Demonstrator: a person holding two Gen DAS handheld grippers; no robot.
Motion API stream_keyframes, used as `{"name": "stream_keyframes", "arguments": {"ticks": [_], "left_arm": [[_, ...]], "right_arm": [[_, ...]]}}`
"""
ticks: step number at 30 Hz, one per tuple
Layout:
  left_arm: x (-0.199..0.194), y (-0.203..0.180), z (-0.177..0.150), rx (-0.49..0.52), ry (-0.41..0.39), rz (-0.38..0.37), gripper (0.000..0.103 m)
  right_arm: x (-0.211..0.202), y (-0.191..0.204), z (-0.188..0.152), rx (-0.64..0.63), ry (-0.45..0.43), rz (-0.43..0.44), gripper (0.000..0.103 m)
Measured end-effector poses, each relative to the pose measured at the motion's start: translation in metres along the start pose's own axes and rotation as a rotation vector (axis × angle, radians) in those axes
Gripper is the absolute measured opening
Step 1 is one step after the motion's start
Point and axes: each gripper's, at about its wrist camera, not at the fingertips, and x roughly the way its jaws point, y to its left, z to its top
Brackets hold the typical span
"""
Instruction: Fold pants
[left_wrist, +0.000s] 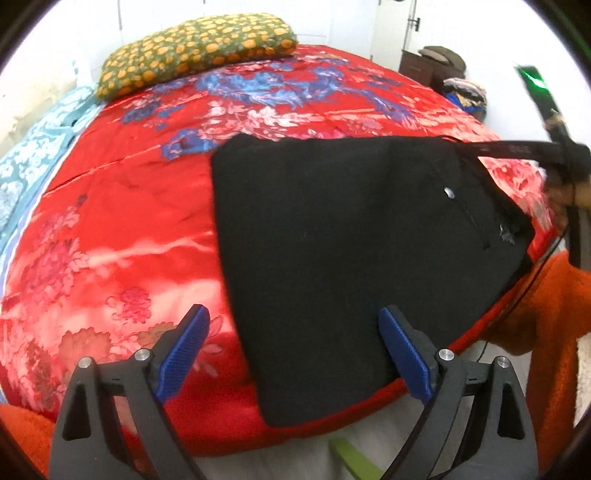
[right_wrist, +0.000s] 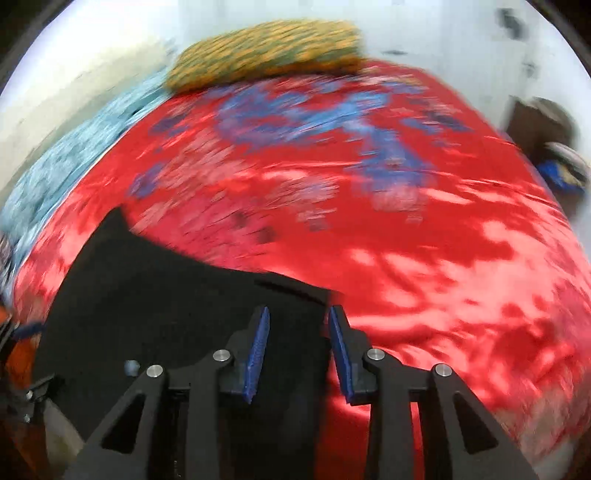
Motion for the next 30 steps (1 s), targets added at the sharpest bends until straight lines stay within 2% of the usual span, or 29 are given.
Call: {"name": "stream_keyframes", "arguments": {"ticks": [3,5,7,9,11,13,16,19,22,23,26,30], "left_arm": [[-0.011,0.002,0.005,-0.038,-0.037,-0.013,0.093],[-0.015,-0.001,0.009,-0.064,-0.053,-0.018,0.094],[-0.015,-0.009,0.011,-0.063,-0.052,-0.031,0.094],[-0.009,-0.023,0.008,-0.018,-0.024,-0.022,0.094],[0.002,-0.036,0.0,0.045,0.03,0.012,0.099],[0.014,-0.045,-0.013,0.106,0.074,0.058,0.102],[0.008,-0.042,-0.014,0.093,0.085,0.042,0.102],[-0.004,-0.031,-0.009,0.037,0.085,0.023,0.101],[-0.018,-0.018,-0.004,-0.025,0.043,0.046,0.101],[-0.02,-0.013,-0.003,-0.046,0.032,0.055,0.101],[-0.023,-0.001,0.0,-0.1,0.005,0.074,0.101],[-0.017,0.005,0.001,-0.114,0.018,0.1,0.101]], "right_arm": [[-0.038,0.0,-0.008,0.016,-0.067,0.032,0.032],[-0.065,0.019,-0.018,-0.034,-0.099,0.099,0.032],[-0.079,0.046,-0.035,-0.092,-0.091,0.171,0.032],[-0.077,0.068,-0.054,-0.133,-0.054,0.189,0.032],[-0.06,0.081,-0.084,-0.151,0.042,0.119,0.032],[-0.047,0.078,-0.103,-0.137,0.094,0.057,0.032],[-0.052,0.074,-0.11,-0.117,0.104,0.052,0.032],[-0.055,0.07,-0.114,-0.111,0.125,0.04,0.031],[-0.076,0.067,-0.12,-0.071,0.061,0.04,0.034],[-0.083,0.067,-0.117,-0.067,0.022,0.035,0.038],[-0.099,0.062,-0.116,-0.033,-0.08,0.017,0.059],[-0.098,0.055,-0.114,0.004,-0.099,0.016,0.061]]}}
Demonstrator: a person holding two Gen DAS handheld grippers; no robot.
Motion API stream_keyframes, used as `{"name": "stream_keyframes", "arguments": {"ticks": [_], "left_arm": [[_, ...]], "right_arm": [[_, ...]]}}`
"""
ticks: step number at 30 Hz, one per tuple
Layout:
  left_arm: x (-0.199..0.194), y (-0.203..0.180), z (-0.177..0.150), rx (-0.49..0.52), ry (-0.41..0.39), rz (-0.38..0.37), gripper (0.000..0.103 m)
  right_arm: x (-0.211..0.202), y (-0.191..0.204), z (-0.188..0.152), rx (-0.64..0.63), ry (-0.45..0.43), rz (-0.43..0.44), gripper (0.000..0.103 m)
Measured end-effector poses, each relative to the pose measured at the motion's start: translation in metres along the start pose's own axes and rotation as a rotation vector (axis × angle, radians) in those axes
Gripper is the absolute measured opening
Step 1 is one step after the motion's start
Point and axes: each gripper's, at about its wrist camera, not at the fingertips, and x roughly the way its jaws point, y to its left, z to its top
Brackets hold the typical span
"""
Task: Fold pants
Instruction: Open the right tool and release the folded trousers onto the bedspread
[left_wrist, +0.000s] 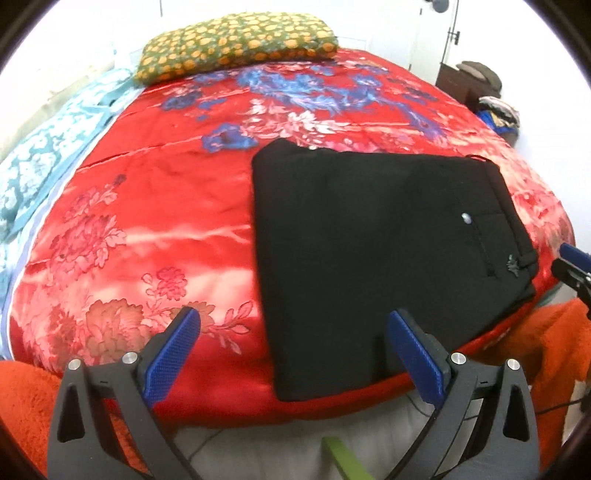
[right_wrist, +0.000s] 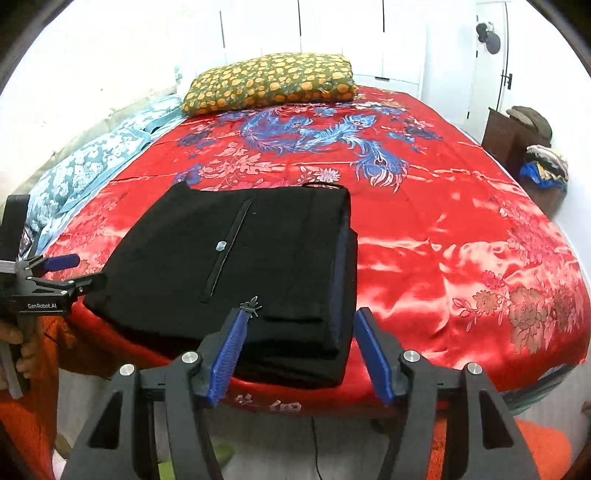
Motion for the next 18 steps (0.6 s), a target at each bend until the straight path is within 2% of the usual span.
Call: {"name": "stream_keyframes", "arguments": {"ticks": [5,7,9,12,15,18], "left_arm": [[0.005,0.002,0.003,-0.001,0.005,0.016,0.102],[0.005,0.003,0.003,-0.001,0.002,0.021,0.102],[0.004,0.004,0.002,-0.003,0.002,0.025,0.102],[0.005,0.004,0.002,-0.002,0.002,0.03,0.102],[0.007,0.004,0.002,0.001,0.006,0.035,0.101],[0.009,0.002,0.001,0.01,0.012,0.051,0.102]], "right_arm": [[0.007,0.0,0.002,0.01,0.009,-0.007,0.062],[0.008,0.001,0.002,0.004,0.006,-0.01,0.065],[0.009,0.003,0.001,0.001,0.006,-0.009,0.074],[0.01,0.005,0.001,-0.005,0.012,-0.005,0.075],[0.012,0.007,0.0,-0.011,0.014,-0.007,0.084],[0.013,0.007,-0.001,-0.015,0.014,-0.01,0.085]]}}
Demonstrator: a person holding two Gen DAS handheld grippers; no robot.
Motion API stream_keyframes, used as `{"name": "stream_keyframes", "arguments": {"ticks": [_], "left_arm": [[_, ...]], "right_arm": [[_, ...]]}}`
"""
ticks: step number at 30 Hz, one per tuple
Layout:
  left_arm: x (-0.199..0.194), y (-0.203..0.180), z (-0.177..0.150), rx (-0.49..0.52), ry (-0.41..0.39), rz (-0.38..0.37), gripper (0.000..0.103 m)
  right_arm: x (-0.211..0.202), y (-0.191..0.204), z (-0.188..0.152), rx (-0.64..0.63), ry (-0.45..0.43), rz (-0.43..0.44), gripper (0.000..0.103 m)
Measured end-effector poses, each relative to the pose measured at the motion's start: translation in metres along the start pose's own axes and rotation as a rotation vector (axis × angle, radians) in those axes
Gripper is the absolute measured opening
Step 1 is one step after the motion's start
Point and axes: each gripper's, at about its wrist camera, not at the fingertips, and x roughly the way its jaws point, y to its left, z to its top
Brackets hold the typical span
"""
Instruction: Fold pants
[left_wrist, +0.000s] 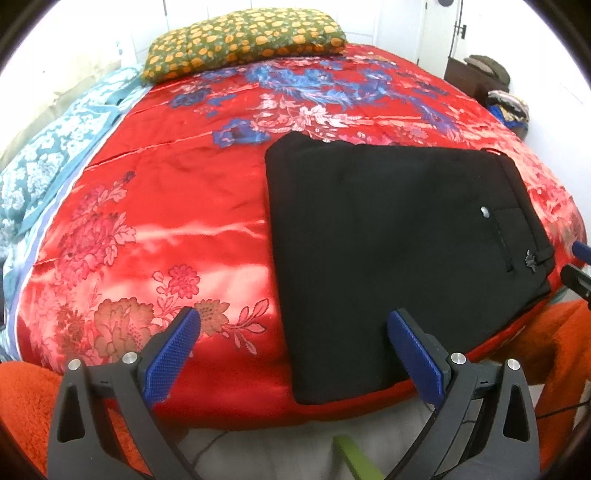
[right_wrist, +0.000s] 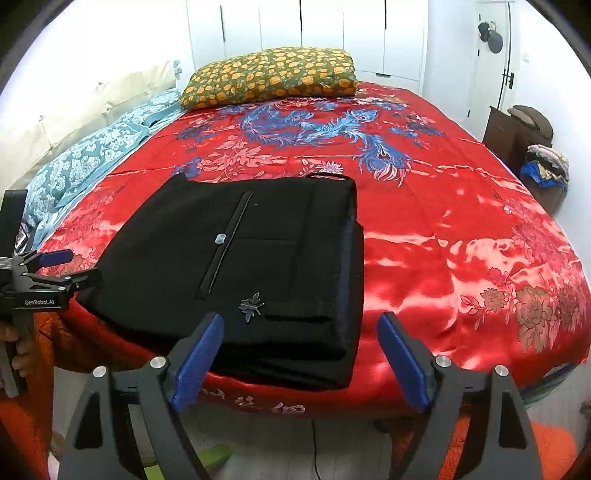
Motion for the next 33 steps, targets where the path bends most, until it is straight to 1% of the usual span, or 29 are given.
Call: {"name": "stream_keyframes", "arguments": {"ticks": [5,9,14,15,18,19,21,22,24,27,29,30,33], "left_arm": [[0.002,-0.002,0.0,0.008,0.003,0.01,0.102],[0.006,-0.001,-0.001,0.004,0.012,0.002,0.102],[0.01,0.01,0.004,-0.03,0.026,-0.053,0.102],[0.011,0.015,0.006,-0.043,0.028,-0.068,0.102],[0.015,0.033,0.009,-0.118,0.047,-0.138,0.101],[0.018,0.041,0.01,-0.16,0.058,-0.182,0.101],[0.021,0.047,0.011,-0.194,0.07,-0.235,0.101],[0.024,0.048,0.011,-0.203,0.076,-0.262,0.101],[0.026,0.046,0.013,-0.199,0.081,-0.286,0.101],[0.032,0.04,0.018,-0.187,0.093,-0.338,0.101],[0.037,0.041,0.026,-0.184,0.098,-0.36,0.101],[0.04,0.043,0.031,-0.186,0.097,-0.365,0.101],[0.053,0.049,0.042,-0.205,0.126,-0.401,0.101]], "right_arm": [[0.002,0.0,-0.001,0.001,0.005,-0.001,0.085],[0.005,-0.001,-0.002,0.006,0.017,-0.001,0.086],[0.006,-0.006,-0.001,0.027,0.014,0.008,0.086],[0.004,-0.01,-0.001,0.044,0.006,0.014,0.086],[0.0,-0.033,-0.001,0.149,-0.021,0.038,0.093],[0.0,-0.044,-0.002,0.198,-0.025,0.048,0.094],[0.002,-0.057,-0.004,0.26,-0.018,0.078,0.094],[0.004,-0.062,-0.006,0.287,-0.011,0.093,0.094],[0.008,-0.067,-0.007,0.315,0.003,0.116,0.094],[0.014,-0.069,-0.006,0.323,0.014,0.168,0.094],[0.02,-0.072,-0.001,0.316,0.024,0.23,0.094],[0.025,-0.074,0.003,0.332,0.022,0.252,0.094],[0.042,-0.078,0.015,0.275,0.065,0.332,0.094]]}}
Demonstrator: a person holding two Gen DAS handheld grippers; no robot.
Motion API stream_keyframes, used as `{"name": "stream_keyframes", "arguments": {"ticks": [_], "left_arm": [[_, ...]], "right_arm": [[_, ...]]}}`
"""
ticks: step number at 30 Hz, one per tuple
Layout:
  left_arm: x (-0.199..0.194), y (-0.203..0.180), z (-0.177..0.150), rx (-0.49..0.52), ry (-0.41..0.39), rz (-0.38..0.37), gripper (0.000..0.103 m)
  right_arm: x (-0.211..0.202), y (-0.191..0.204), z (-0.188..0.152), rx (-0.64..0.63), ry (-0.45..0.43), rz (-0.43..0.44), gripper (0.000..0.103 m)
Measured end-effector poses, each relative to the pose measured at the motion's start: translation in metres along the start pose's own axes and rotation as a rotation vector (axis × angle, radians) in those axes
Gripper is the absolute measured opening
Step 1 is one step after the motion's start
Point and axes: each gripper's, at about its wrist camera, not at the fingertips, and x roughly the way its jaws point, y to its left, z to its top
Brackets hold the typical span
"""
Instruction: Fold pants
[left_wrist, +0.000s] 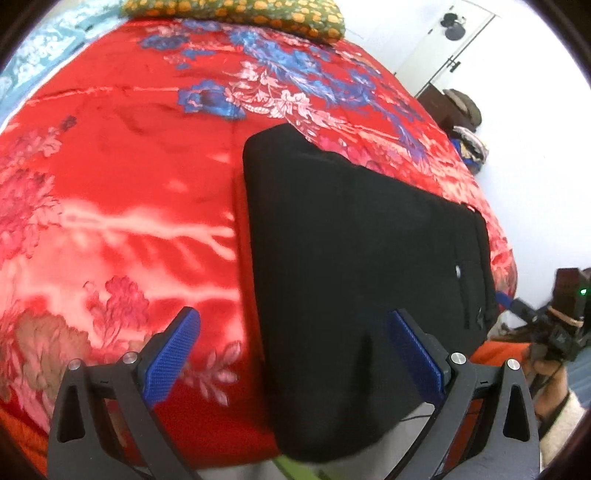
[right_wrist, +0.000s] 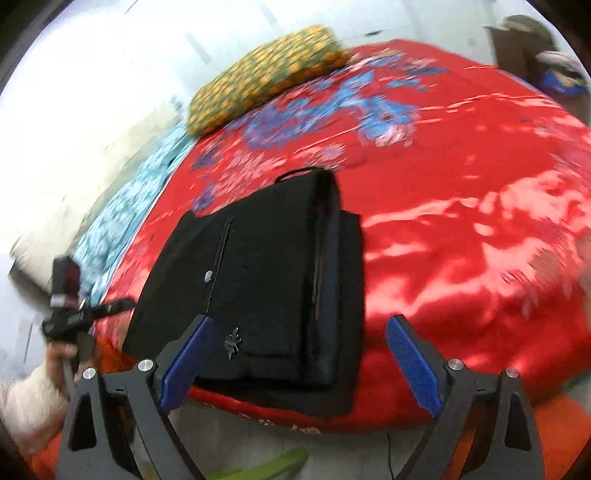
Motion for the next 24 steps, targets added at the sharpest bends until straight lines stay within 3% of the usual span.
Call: {"name": "stream_keyframes", "arguments": {"ticks": [3,8,14,16,17,19,20,22,24], "left_arm": [[0.014,0.005,0.01,-0.003,0.063,-0.046,0.101],[0.033,0.01,0.021,0.01,0.117,-0.069,0.101],[0.042,0.015,0.034,-0.014,0.141,-0.184,0.1],[0.045,0.016,0.036,-0.038,0.158,-0.255,0.089],[0.048,0.015,0.037,-0.045,0.176,-0.27,0.075],[0.054,0.013,0.037,-0.038,0.206,-0.262,0.072],[0.055,0.011,0.036,-0.025,0.216,-0.253,0.071],[0.058,0.012,0.037,-0.028,0.233,-0.251,0.072],[0.059,0.013,0.039,-0.055,0.246,-0.253,0.073]], "right_arm": [[0.022,-0.005,0.011,-0.045,0.097,0.024,0.093],[0.045,-0.019,0.024,-0.034,0.176,0.08,0.093],[0.072,-0.041,0.04,0.062,0.262,0.227,0.092],[0.078,-0.049,0.043,0.129,0.273,0.316,0.091],[0.08,-0.052,0.043,0.152,0.283,0.34,0.091],[0.082,-0.052,0.045,0.179,0.308,0.389,0.089],[0.083,-0.05,0.046,0.169,0.316,0.384,0.088],[0.089,-0.048,0.047,0.138,0.354,0.327,0.071],[0.091,-0.048,0.048,0.139,0.365,0.308,0.067]]}}
